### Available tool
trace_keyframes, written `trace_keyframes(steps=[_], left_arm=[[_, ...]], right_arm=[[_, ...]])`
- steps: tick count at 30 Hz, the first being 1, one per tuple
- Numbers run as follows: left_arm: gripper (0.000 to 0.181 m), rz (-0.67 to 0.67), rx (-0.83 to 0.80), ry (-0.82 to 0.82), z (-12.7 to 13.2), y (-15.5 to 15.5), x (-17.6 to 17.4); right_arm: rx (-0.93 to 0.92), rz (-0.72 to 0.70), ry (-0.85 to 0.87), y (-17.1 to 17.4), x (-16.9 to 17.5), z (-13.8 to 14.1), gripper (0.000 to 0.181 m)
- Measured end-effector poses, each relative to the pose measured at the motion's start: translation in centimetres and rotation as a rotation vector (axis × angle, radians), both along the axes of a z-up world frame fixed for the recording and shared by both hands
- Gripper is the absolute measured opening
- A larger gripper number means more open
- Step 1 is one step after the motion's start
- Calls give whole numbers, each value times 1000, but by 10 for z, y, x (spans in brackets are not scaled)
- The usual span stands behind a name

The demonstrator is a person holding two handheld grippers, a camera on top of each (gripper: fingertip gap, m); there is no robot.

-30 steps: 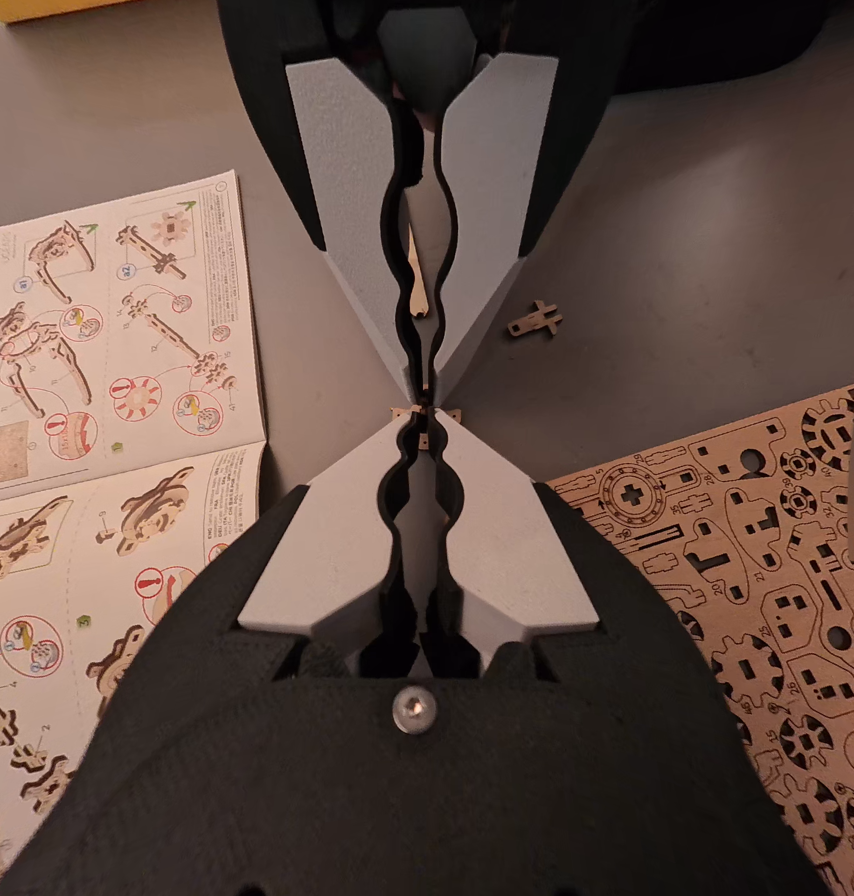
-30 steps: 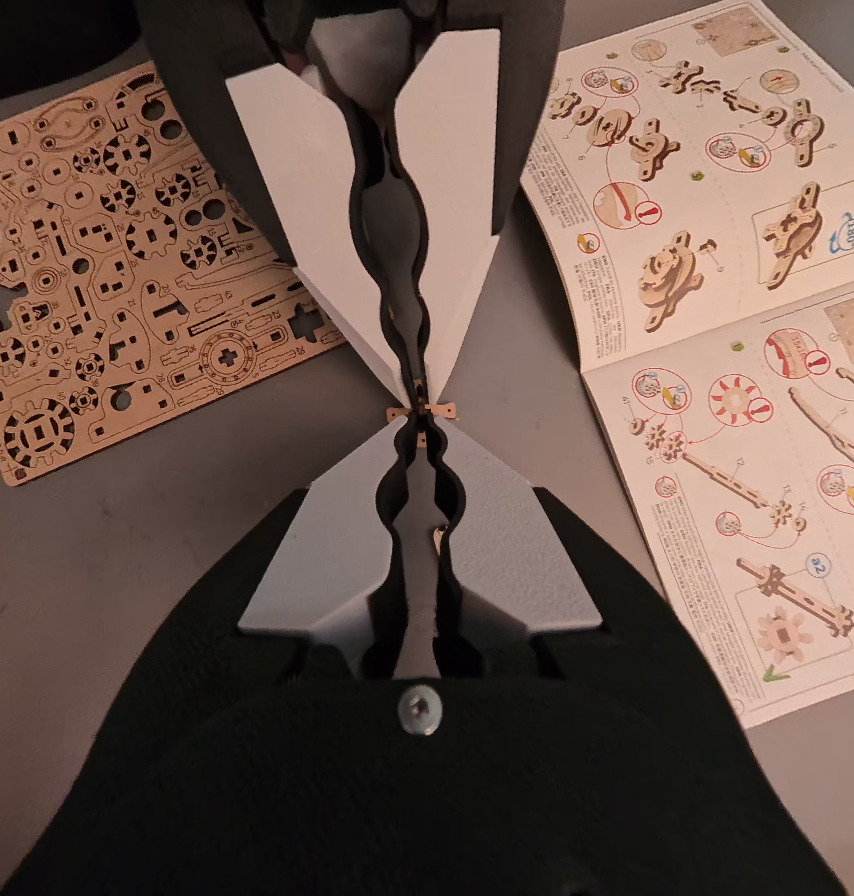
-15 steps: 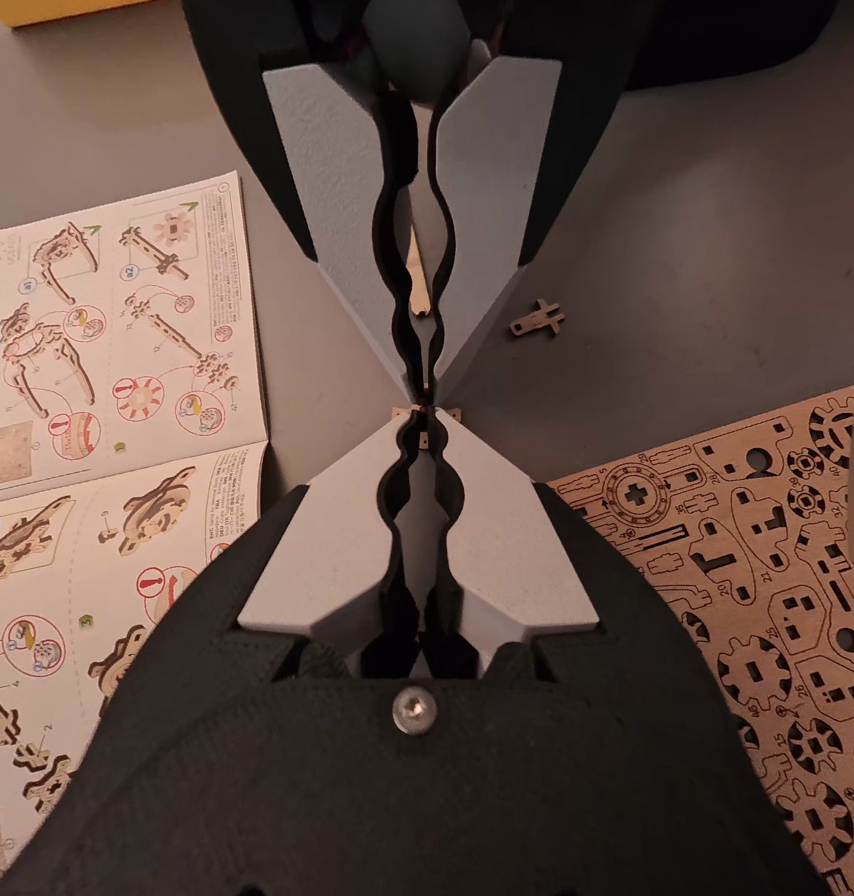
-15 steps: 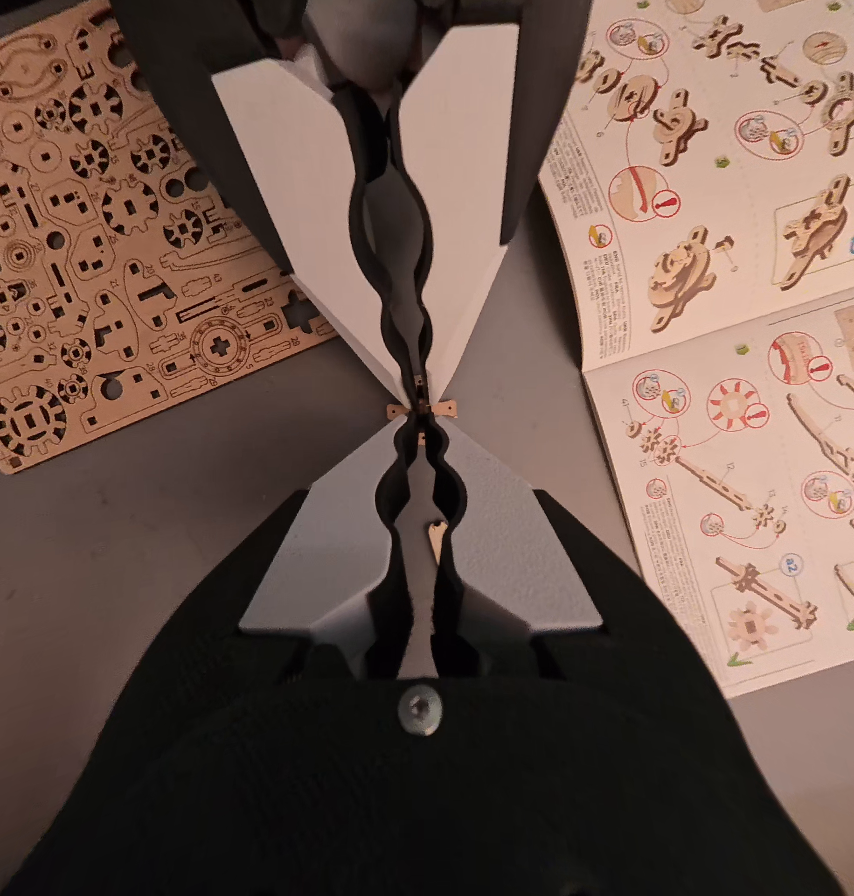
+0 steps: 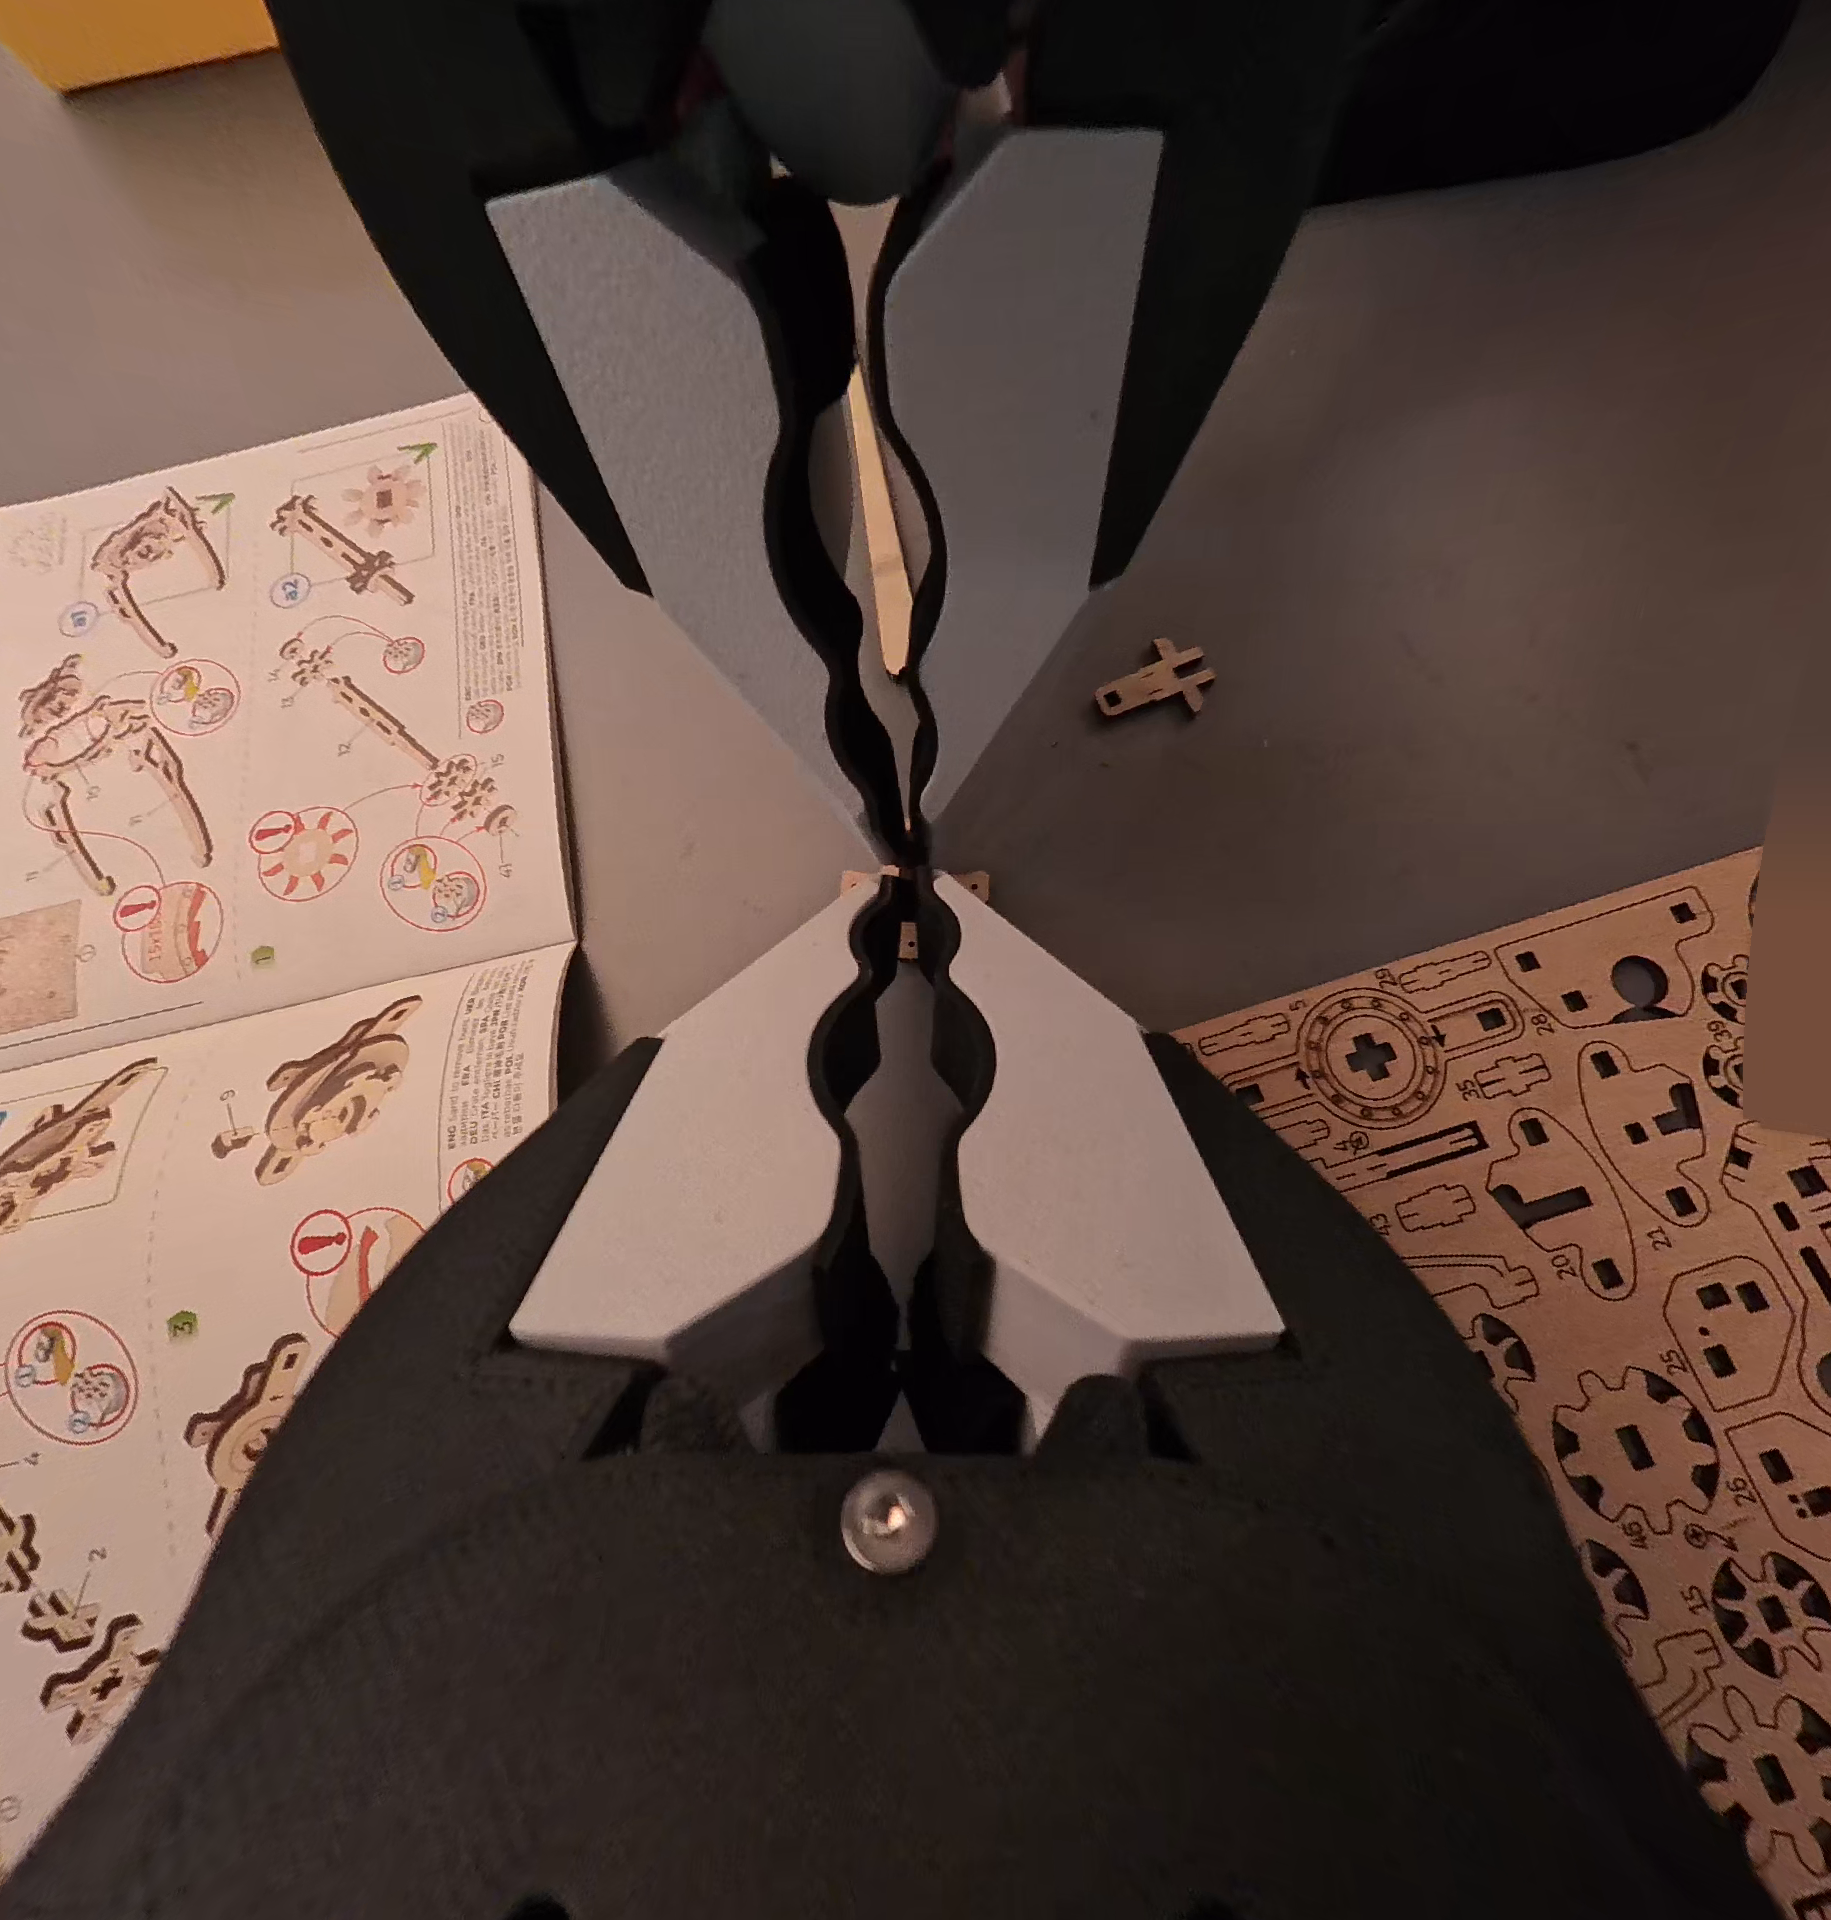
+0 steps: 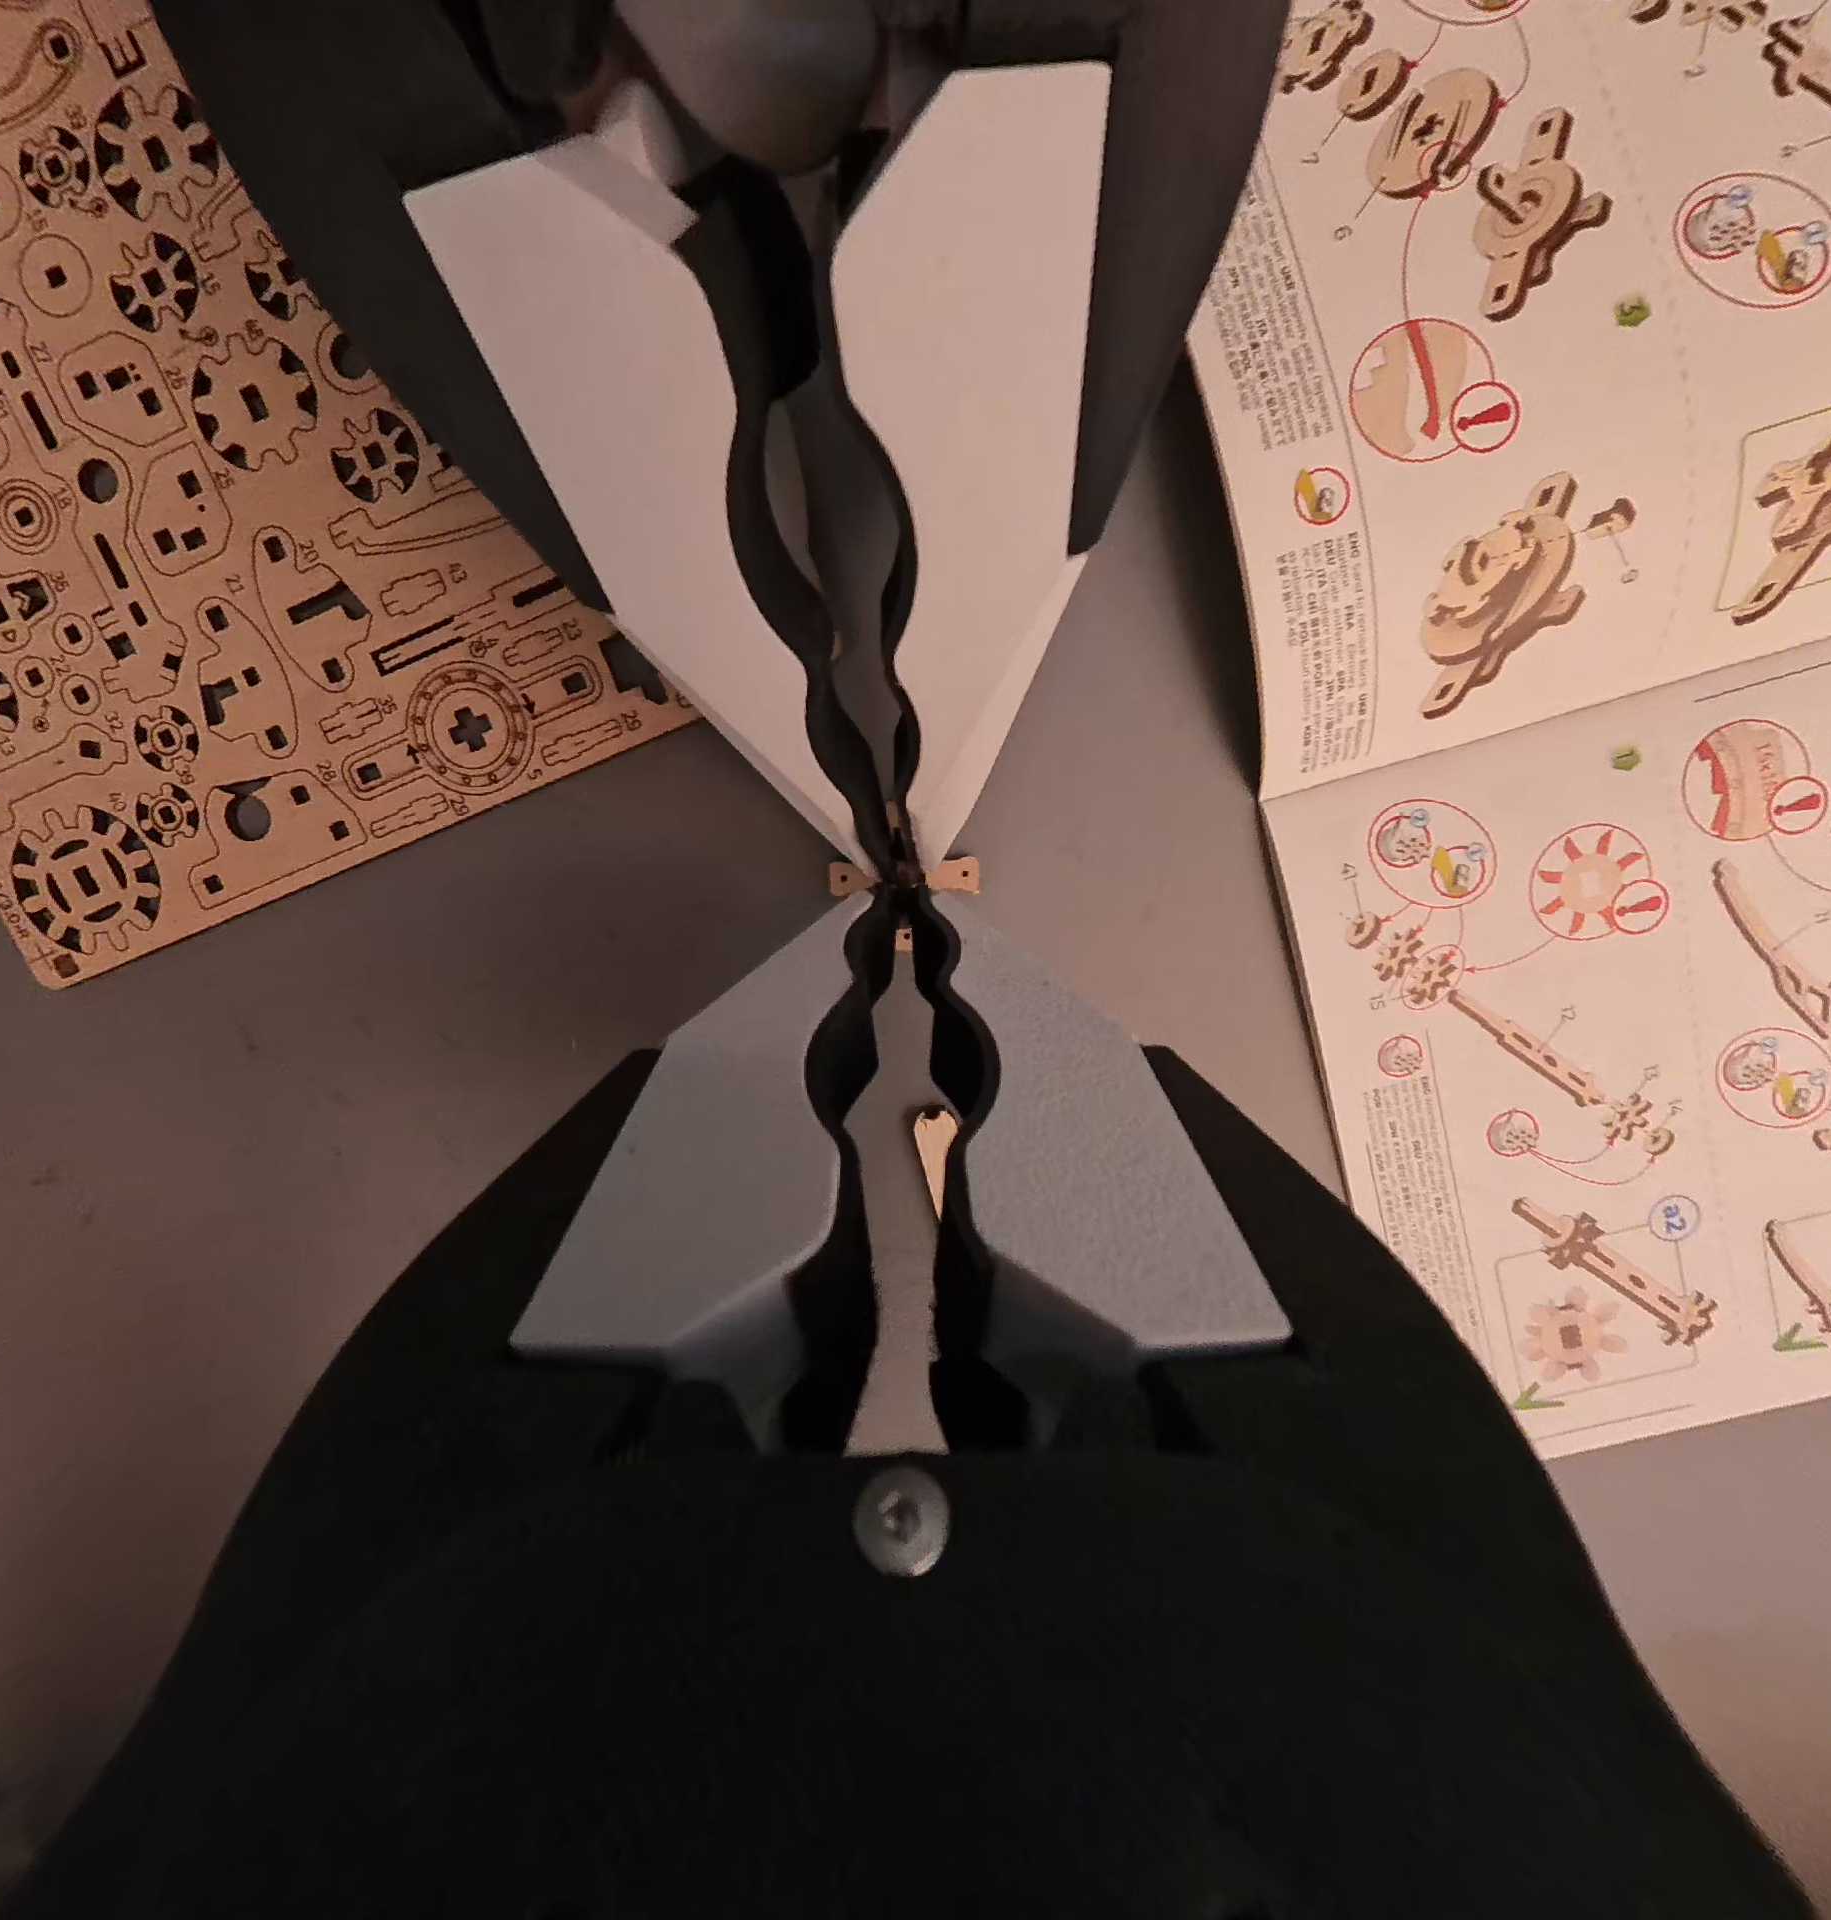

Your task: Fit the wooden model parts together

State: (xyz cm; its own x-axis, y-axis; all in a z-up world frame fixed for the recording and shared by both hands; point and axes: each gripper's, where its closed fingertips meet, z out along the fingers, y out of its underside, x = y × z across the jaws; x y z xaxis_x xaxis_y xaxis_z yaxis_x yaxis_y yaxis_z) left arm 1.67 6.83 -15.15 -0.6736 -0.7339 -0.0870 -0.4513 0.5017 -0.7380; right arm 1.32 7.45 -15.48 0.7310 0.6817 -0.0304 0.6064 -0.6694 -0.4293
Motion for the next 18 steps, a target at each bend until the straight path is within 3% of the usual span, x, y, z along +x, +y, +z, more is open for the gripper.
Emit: trace_keyframes(steps=[6, 18], left_arm=[[1, 0, -4, 7, 0, 0, 0], [1, 25, -18, 27, 2, 0, 0]], right_arm=[[49, -24, 65, 2, -1, -1, 1], [57, -11, 24, 1, -1, -1, 2]])
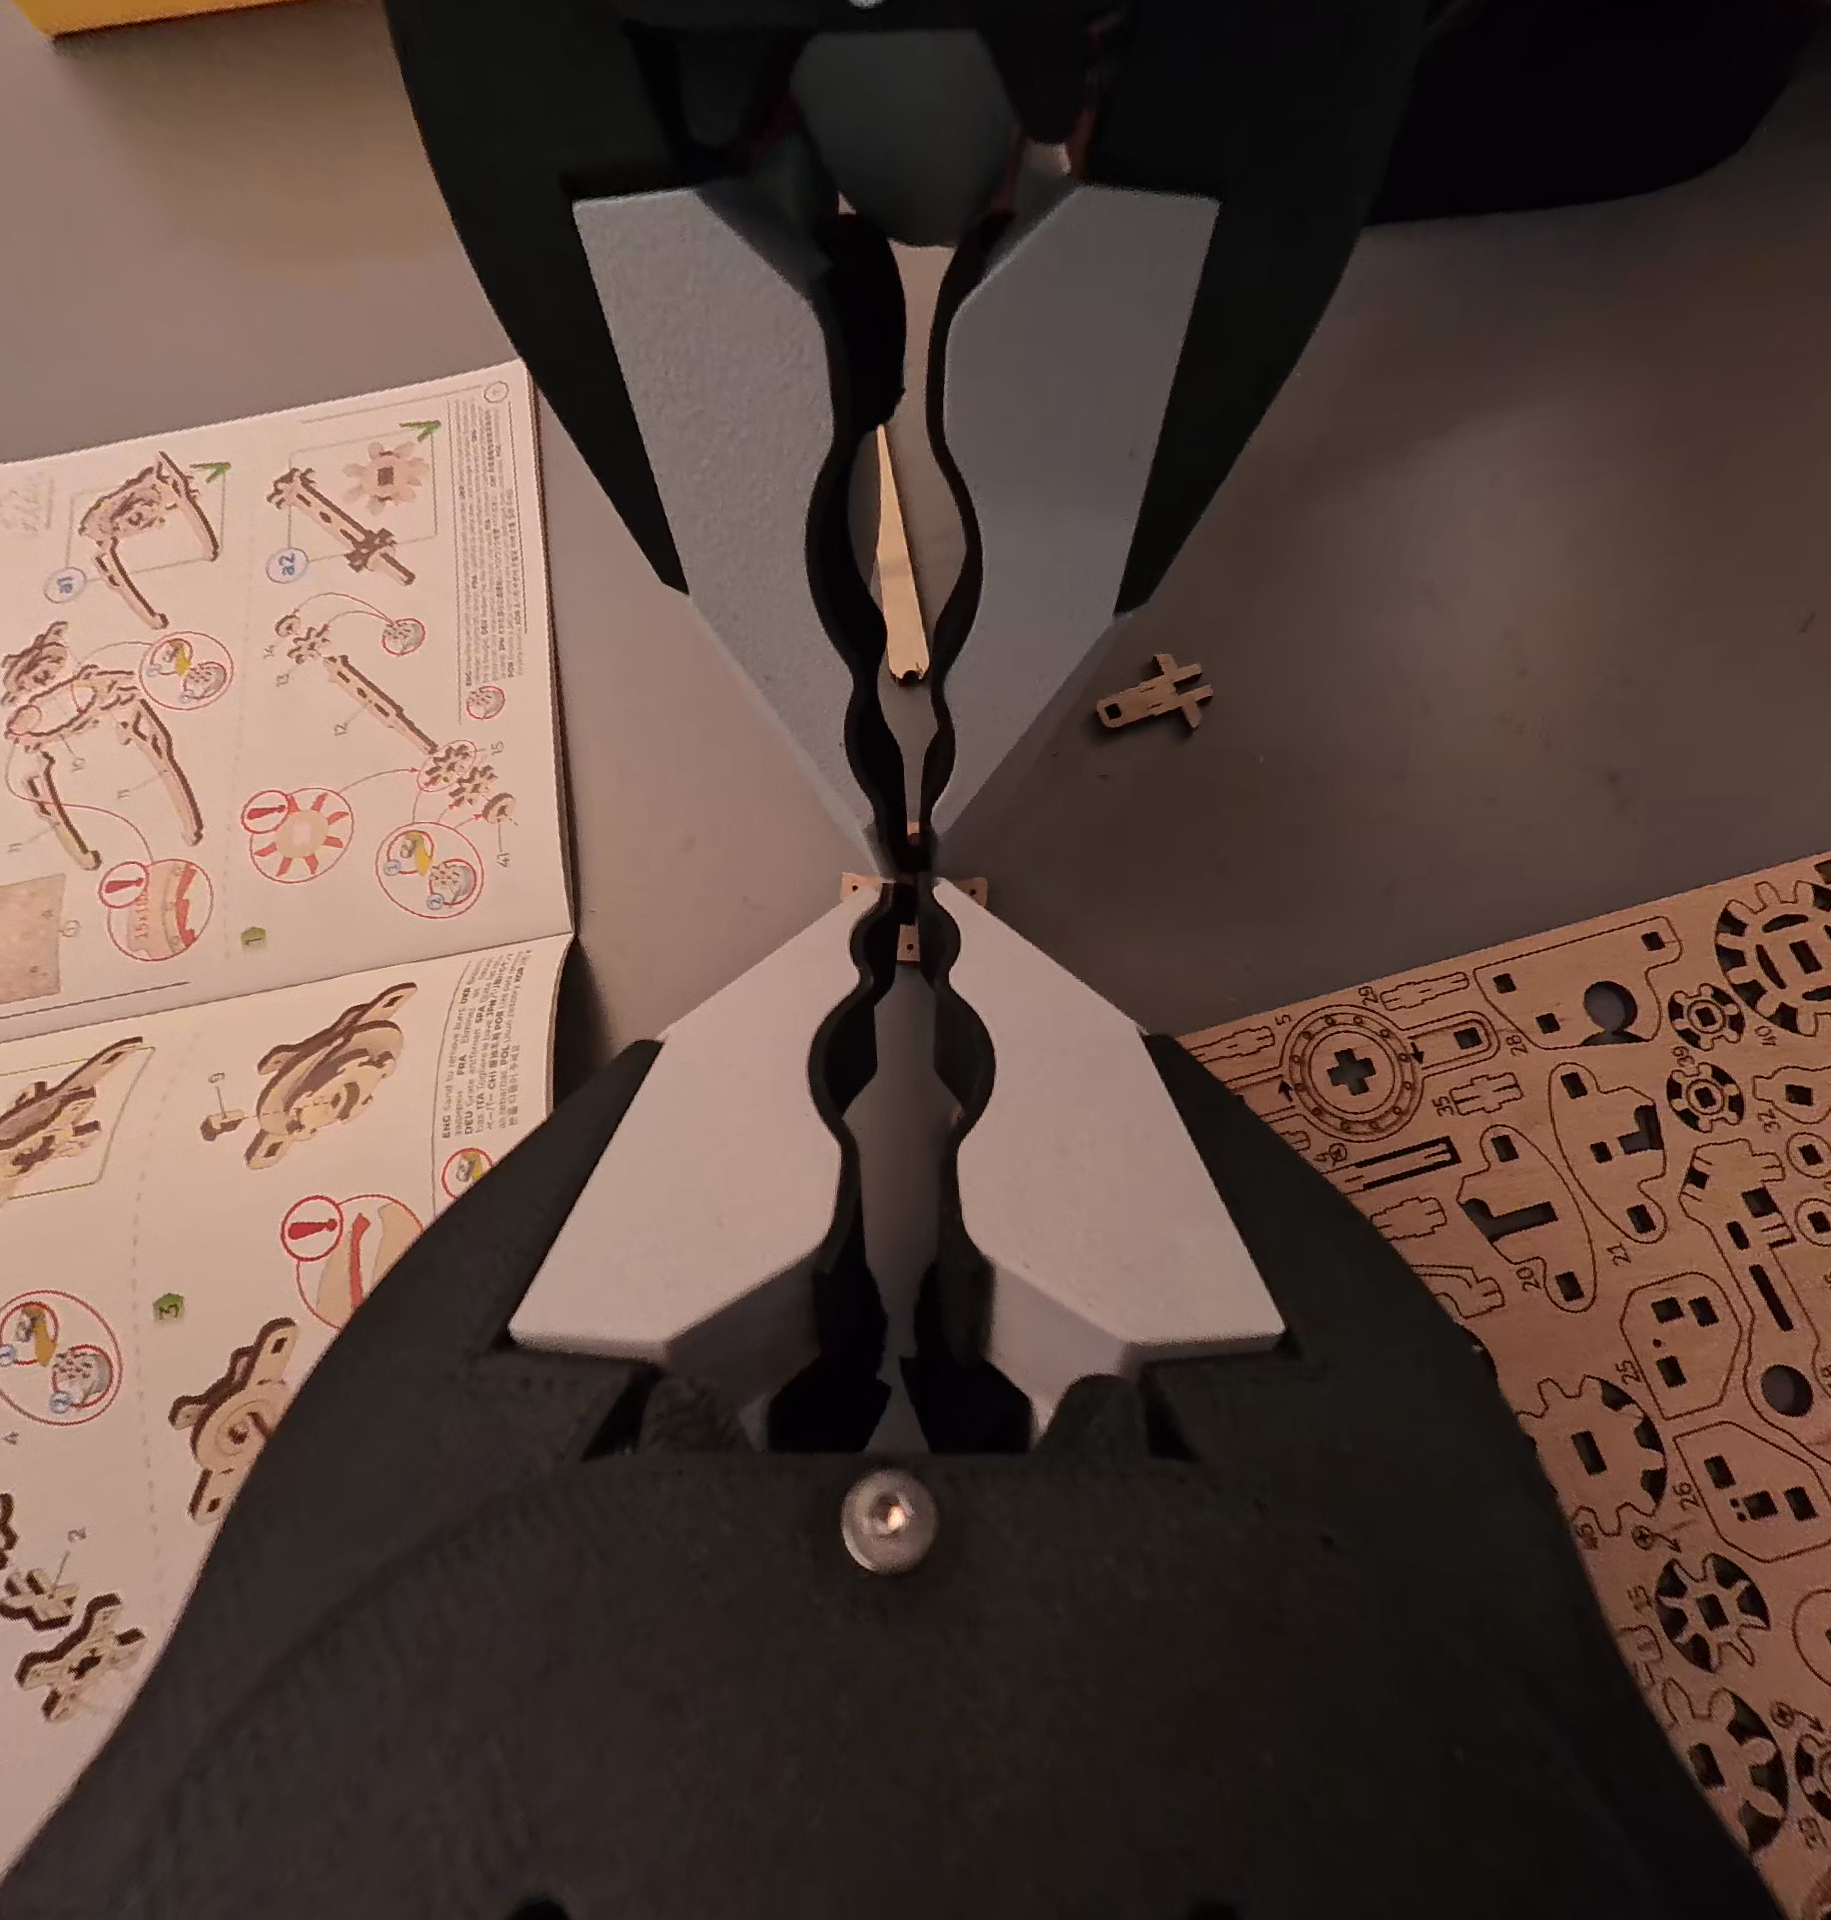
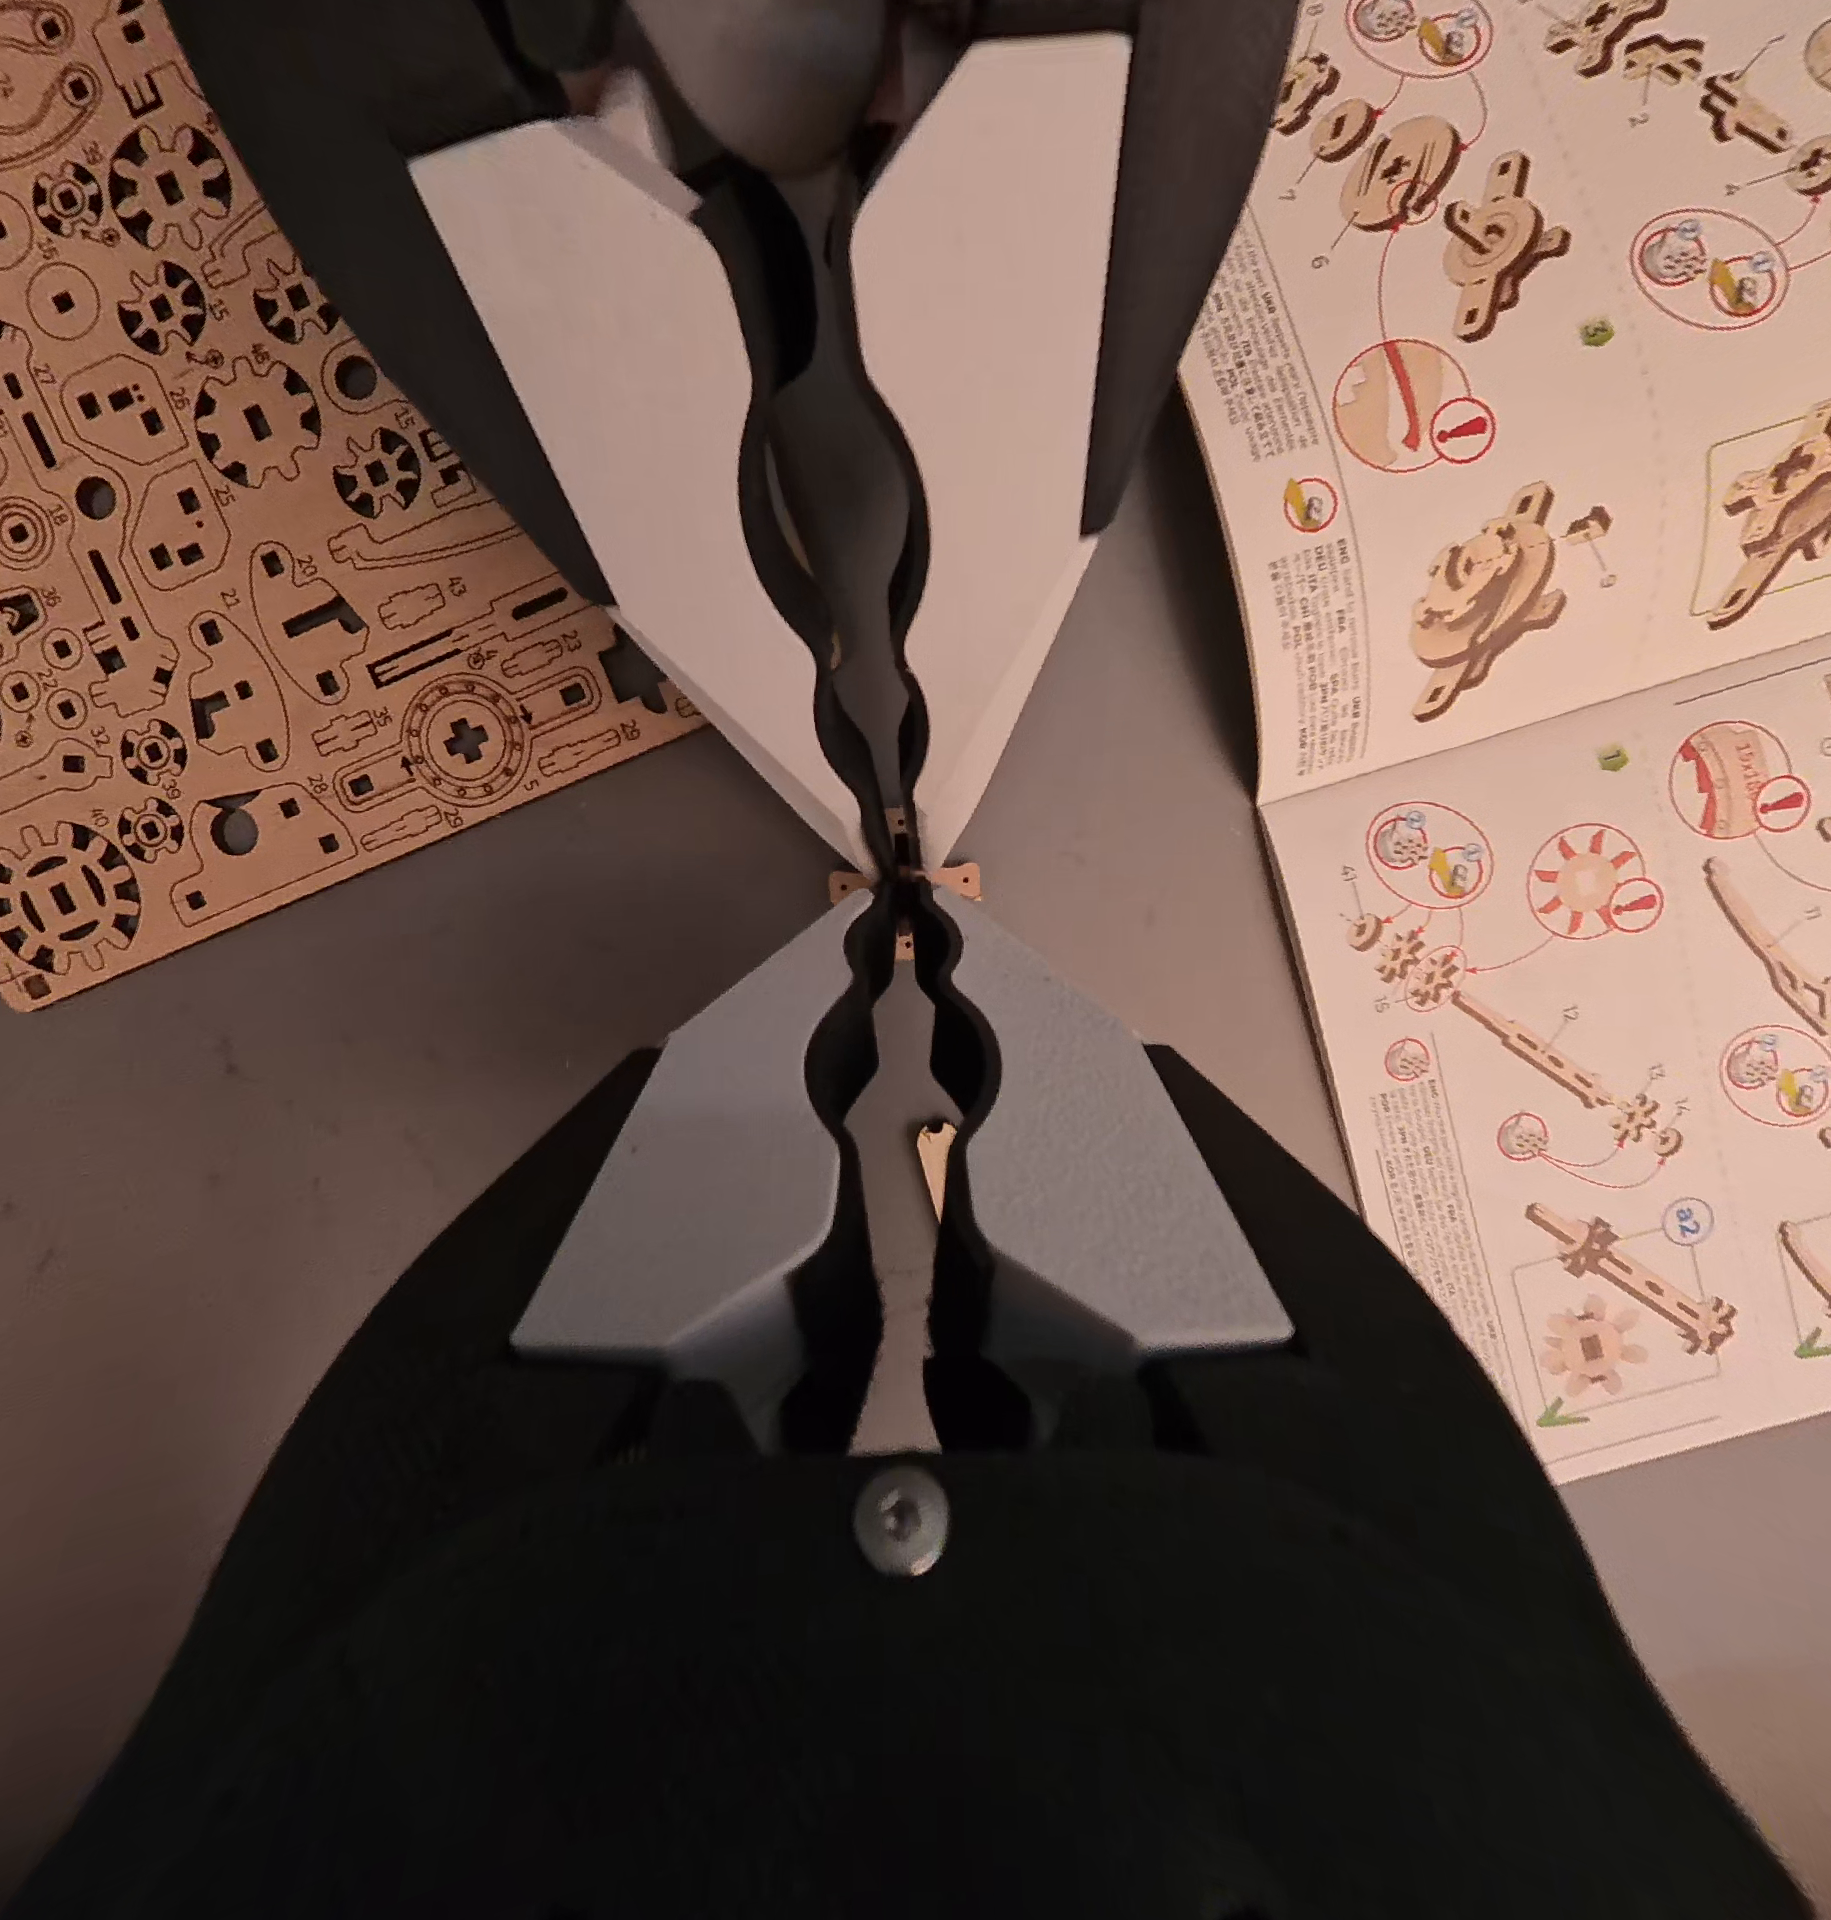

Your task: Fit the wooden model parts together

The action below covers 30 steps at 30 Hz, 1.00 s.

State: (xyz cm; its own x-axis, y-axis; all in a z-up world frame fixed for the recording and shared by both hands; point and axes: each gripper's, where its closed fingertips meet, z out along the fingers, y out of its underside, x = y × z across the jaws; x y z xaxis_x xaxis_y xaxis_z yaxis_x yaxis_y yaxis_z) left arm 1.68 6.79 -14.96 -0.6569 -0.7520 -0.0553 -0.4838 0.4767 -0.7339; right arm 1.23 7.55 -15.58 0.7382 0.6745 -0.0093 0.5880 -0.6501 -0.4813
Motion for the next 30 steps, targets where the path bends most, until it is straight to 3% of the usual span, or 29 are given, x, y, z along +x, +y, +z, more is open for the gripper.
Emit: trace_keyframes(steps=[30], left_arm=[[0, -14, -4, -19, 0, 1, 0]], right_arm=[[-129, 14, -35, -2, 1, -2, 1]])
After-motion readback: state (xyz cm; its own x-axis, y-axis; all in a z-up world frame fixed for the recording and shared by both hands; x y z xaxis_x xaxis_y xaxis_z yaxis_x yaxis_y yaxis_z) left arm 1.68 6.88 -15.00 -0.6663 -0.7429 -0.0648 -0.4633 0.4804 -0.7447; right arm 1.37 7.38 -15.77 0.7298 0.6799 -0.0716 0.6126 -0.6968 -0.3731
